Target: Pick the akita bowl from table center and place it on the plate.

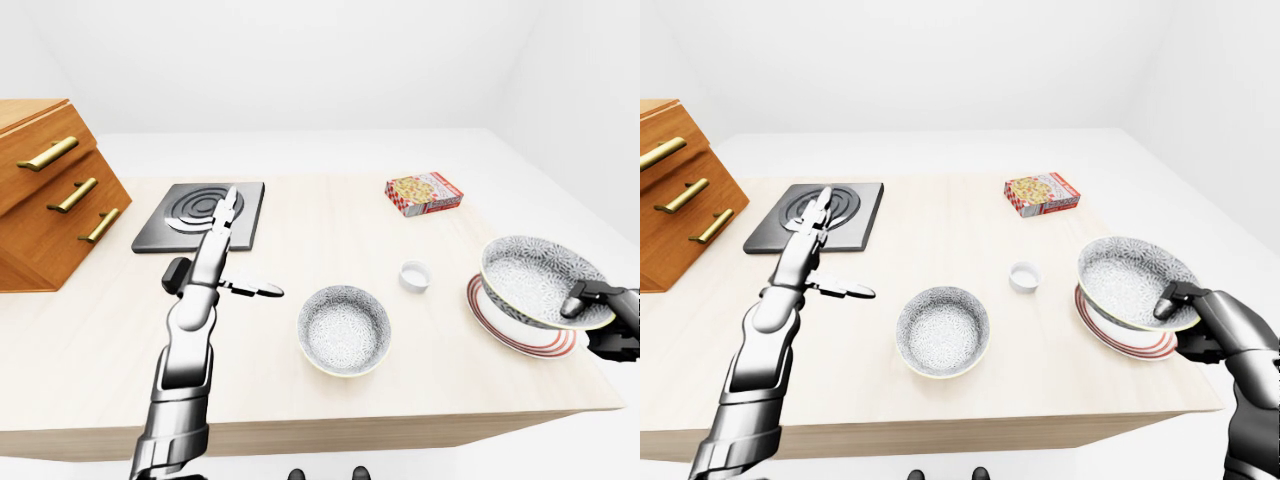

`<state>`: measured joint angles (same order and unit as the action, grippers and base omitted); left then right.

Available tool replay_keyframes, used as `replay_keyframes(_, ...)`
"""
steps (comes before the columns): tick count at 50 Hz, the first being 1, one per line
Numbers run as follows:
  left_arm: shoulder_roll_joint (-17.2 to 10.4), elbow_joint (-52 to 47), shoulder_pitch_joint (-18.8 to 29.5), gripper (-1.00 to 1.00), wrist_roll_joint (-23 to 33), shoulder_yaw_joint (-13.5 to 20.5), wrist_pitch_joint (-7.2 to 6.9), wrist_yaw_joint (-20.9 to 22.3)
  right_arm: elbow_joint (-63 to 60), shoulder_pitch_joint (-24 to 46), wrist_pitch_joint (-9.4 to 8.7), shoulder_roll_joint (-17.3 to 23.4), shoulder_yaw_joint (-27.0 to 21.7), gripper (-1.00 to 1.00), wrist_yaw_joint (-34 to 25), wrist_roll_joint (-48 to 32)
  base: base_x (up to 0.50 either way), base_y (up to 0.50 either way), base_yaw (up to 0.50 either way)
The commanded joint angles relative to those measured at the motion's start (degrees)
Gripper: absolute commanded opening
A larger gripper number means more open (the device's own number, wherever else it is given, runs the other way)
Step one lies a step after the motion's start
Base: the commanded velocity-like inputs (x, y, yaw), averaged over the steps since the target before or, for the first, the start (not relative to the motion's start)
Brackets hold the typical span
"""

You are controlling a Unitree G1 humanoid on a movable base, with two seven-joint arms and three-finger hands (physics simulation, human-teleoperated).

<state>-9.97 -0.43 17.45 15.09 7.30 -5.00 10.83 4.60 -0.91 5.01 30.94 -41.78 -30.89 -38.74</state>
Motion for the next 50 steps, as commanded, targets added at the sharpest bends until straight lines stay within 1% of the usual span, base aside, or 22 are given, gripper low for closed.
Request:
replay_keyframes(1,-0.54,4.38,1.69,1.0,-0.44,-0.08,0.0,-0.82,2.62,1.56,-0.01,1.06,1.88,-1.0,3.08,8.93,0.0,0.0,0.0)
replay_keyframes(9,-0.31,2.84,0.68,1.0,-0.27,-0.12,0.0,-0.6,5.73,3.36,-0.01,2.09,4.51,-1.0,5.66,7.41,0.0,0.0,0.0)
replay_keyframes(18,-0.79,6.29,2.38,1.0,-0.52,-0.07,0.0,-1.04,10.56,5.43,-0.01,3.36,7.73,-1.0,9.14,6.4,0.0,0.0,0.0)
replay_keyframes(29,0.01,1.37,-0.46,1.0,0.14,-0.29,0.0,-0.37,17.51,5.13,-0.01,5.48,8.31,-1.0,12.05,7.15,0.0,0.0,0.0)
replay_keyframes(34,0.19,0.49,-1.03,1.0,0.31,-0.24,0.0,-0.23,20.74,5.95,-0.01,6.18,9.62,-1.0,13.88,7.06,0.0,0.0,0.0)
replay_keyframes(37,0.23,0.65,-1.05,1.0,0.33,-0.2,0.0,-0.25,21.59,6.24,-0.01,6.43,10.16,-1.0,14.47,7.17,0.0,0.0,0.0)
replay_keyframes(45,-0.3,4.85,0.92,1.0,0.01,-0.13,0.0,-0.88,23.41,6.51,-0.01,6.98,10.91,-1.0,15.63,7.4,0.0,0.0,0.0)
replay_keyframes(50,-0.12,3.59,0.07,1.0,0.12,-0.28,0.0,-0.79,25.58,6.5,-0.01,7.84,11.02,-1.0,16.63,7.79,0.0,0.0,0.0)
